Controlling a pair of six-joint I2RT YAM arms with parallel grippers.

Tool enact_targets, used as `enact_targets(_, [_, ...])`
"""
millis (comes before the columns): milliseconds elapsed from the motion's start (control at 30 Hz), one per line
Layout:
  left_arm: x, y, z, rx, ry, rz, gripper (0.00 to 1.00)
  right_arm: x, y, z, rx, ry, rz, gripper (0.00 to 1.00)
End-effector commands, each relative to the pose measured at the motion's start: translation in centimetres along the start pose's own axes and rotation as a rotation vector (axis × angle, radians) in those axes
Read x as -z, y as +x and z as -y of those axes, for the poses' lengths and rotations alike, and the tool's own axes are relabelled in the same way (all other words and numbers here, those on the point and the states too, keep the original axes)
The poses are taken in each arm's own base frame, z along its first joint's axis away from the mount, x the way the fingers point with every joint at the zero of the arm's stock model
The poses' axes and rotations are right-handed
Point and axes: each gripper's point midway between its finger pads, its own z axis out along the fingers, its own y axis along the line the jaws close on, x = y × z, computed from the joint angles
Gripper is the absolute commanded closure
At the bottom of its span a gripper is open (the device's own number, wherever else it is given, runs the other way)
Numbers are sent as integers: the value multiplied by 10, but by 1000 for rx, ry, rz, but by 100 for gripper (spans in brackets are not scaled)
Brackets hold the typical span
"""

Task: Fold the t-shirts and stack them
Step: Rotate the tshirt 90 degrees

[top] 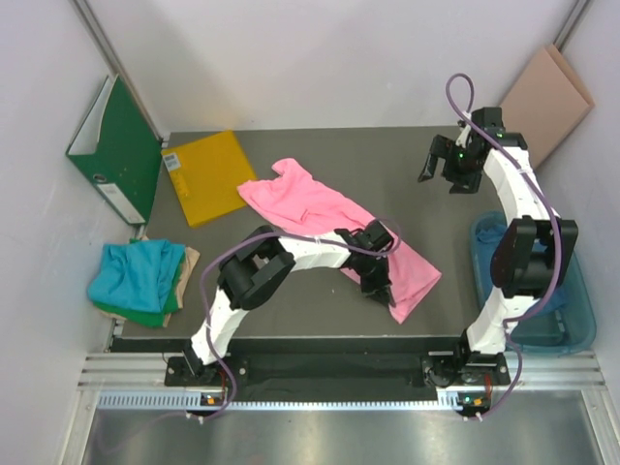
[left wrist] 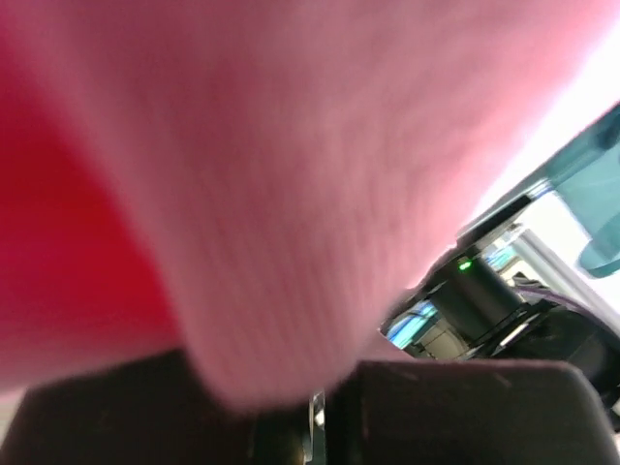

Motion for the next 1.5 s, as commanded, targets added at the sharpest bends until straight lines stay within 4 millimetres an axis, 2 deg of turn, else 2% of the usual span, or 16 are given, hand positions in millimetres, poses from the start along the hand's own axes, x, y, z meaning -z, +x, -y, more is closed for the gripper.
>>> enact_targets(0, [19,23,-78,30,-274,22,100,16,-11,-11,7,-56,68,0])
enact_targets(133, [54,60,-127,66,-421,-24,100,9,-7,-12,4,-70,48,0])
enact_targets(333, [106,106,-170,118,-538,-56,100,-9,-3,-22,32,-79,4,0])
enact_targets(533, [153,141,-190,168,-581,-41,100,-34,15,-71,152,-143,-62,0])
enact_targets(600, [171,144,-189,161,-608,-21,85,-47,23,-91,197,-186,-88,0])
enact_targets(667, [189,128,-170,98,-601,68,59,-58,21,-115,238,-240,-72,0])
enact_targets(700, [198,123,-165,80,-618,100,30,-62,22,-127,248,-274,-68,1])
enact_targets(800, [234,87,-131,-22,-634,282,1,-80,15,-165,251,-390,-29,0])
enact_targets(967, [251,30,-112,-62,-636,455,1,-126,13,-206,171,-533,-19,1])
enact_targets(1000, [267,8,-116,-57,-666,516,1,-132,13,-212,161,-554,-23,1])
enact_targets(1033, [277,-3,-124,-28,-696,538,1,-133,3,-223,167,-583,6,1])
enact_targets(1067, [290,-33,-138,54,-693,588,1,-147,10,-228,147,-588,-18,1])
enact_targets(1133, [287,-58,-154,105,-612,552,1,-151,-1,-246,140,-615,14,1])
enact_targets(1200, [300,-102,-178,220,-515,600,1,-169,8,-257,131,-618,-4,1])
enact_targets(1233, [292,-113,-185,256,-473,557,1,-168,4,-266,118,-634,6,1])
enact_targets(1467, [312,-191,-235,376,-409,563,1,-203,22,-299,22,-693,5,2])
